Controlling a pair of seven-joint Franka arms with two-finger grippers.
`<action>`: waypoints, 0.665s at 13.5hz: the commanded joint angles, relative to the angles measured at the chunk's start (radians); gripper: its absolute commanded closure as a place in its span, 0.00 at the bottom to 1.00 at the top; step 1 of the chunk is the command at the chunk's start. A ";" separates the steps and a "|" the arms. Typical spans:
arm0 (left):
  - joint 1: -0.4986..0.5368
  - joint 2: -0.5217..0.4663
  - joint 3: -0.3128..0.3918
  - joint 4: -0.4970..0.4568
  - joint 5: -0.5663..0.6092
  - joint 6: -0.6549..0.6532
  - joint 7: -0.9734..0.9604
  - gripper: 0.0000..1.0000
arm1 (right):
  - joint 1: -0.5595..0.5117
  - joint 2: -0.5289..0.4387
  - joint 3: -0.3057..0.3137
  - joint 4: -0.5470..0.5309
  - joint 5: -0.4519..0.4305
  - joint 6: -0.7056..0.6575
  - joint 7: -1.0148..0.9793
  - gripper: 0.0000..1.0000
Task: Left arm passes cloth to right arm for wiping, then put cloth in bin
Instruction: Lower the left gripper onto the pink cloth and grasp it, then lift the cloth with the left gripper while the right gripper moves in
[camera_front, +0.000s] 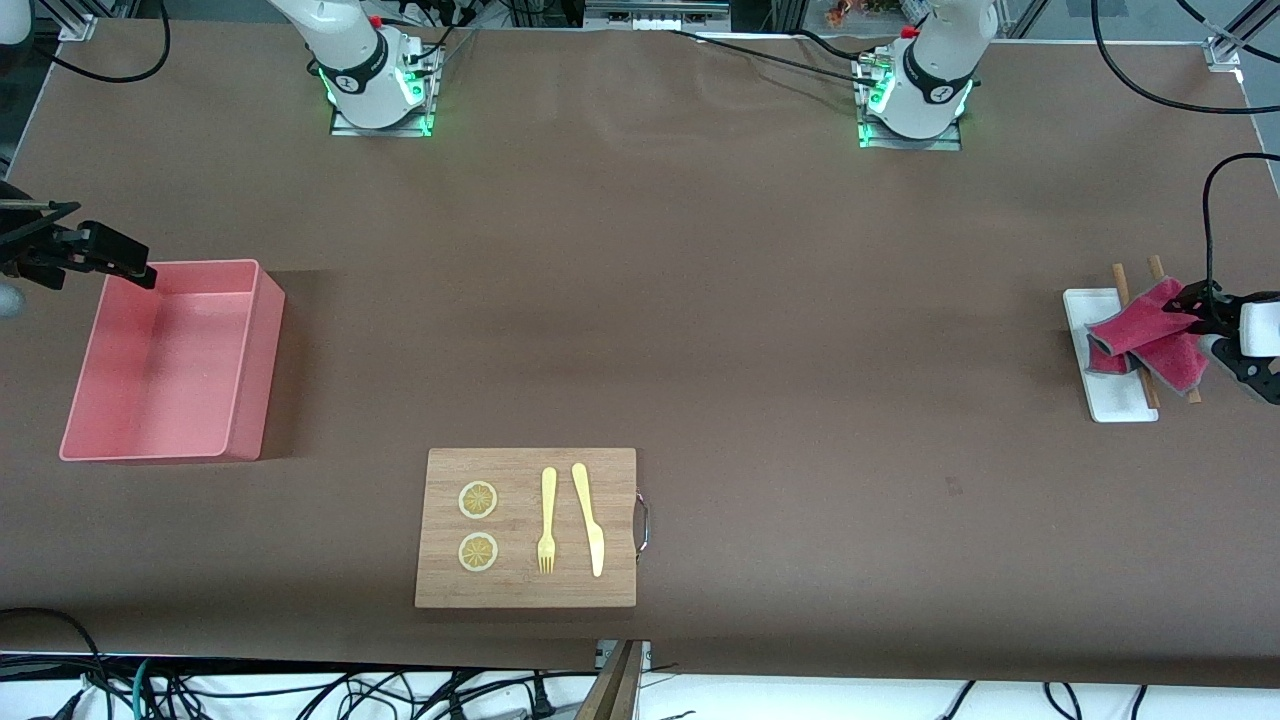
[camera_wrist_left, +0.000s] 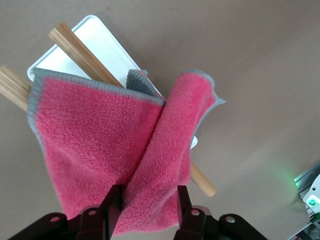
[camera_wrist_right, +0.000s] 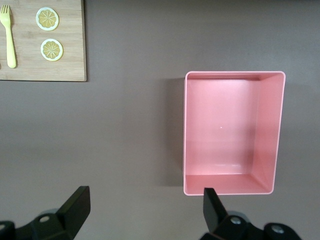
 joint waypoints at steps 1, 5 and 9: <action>0.008 -0.001 -0.007 0.003 0.016 0.000 0.030 0.64 | -0.003 -0.004 -0.002 0.000 0.015 0.004 -0.008 0.00; -0.002 -0.007 -0.010 0.026 0.015 -0.008 0.025 1.00 | -0.003 -0.004 -0.002 0.000 0.015 0.006 -0.008 0.00; -0.027 -0.007 -0.016 0.100 0.010 -0.055 0.018 1.00 | -0.003 -0.004 -0.002 0.000 0.015 0.004 -0.008 0.00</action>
